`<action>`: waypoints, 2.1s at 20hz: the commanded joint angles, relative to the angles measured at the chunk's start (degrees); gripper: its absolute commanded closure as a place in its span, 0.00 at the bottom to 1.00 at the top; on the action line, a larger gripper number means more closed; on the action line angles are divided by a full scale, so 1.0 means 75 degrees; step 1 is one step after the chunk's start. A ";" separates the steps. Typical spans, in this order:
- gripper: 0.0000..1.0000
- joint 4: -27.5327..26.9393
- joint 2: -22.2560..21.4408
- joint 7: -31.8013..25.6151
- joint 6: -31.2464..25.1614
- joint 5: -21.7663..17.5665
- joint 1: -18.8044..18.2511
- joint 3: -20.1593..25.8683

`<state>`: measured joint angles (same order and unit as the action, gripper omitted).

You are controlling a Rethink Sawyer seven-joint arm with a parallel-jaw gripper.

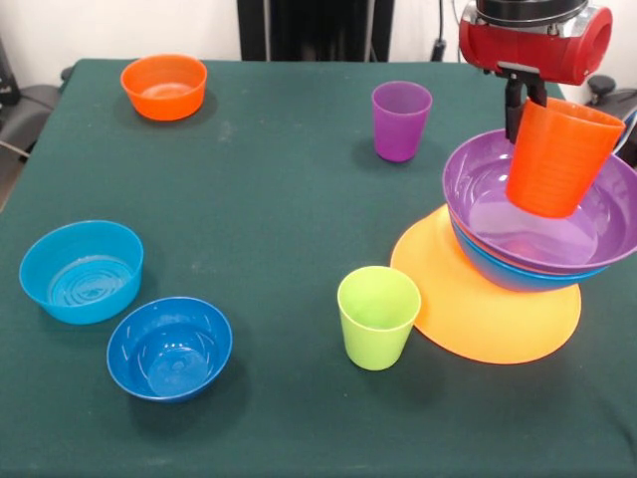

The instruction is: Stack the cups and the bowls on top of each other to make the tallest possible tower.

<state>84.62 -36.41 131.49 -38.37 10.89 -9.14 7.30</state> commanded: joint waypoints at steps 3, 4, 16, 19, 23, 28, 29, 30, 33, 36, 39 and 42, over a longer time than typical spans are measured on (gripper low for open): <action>1.00 0.0380 0.0361 0.0773 -0.0698 0.0000 0.0198 0.0147; 1.00 0.0407 0.0358 0.0777 -0.0664 0.0004 0.0202 0.0151; 1.00 0.0497 0.0347 0.0779 -0.0523 -0.0094 0.0339 0.0015; 1.00 0.0541 0.0348 0.0758 -0.0444 -0.0106 0.0354 0.0003; 1.00 0.0677 0.0323 0.0778 -0.0168 -0.0118 0.0401 -0.0019; 1.00 0.0661 0.0318 0.0755 -0.0189 -0.0137 0.0425 -0.0064; 1.00 0.0650 0.0323 0.0737 -0.0209 -0.0143 0.0421 -0.0064; 1.00 0.0639 0.0337 0.0723 -0.0263 -0.0145 0.0416 -0.0066; 1.00 0.0715 0.0336 0.0731 -0.0116 -0.0151 0.0420 -0.0071; 1.00 0.0713 0.0349 0.0783 -0.0112 -0.0230 0.0500 -0.0178; 1.00 0.0733 0.0365 0.0782 -0.0089 -0.0256 0.0518 -0.0225; 1.00 0.0760 0.0352 0.0793 -0.0051 -0.0221 0.0534 -0.0237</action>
<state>86.77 -36.42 131.49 -38.37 10.76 -6.32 5.33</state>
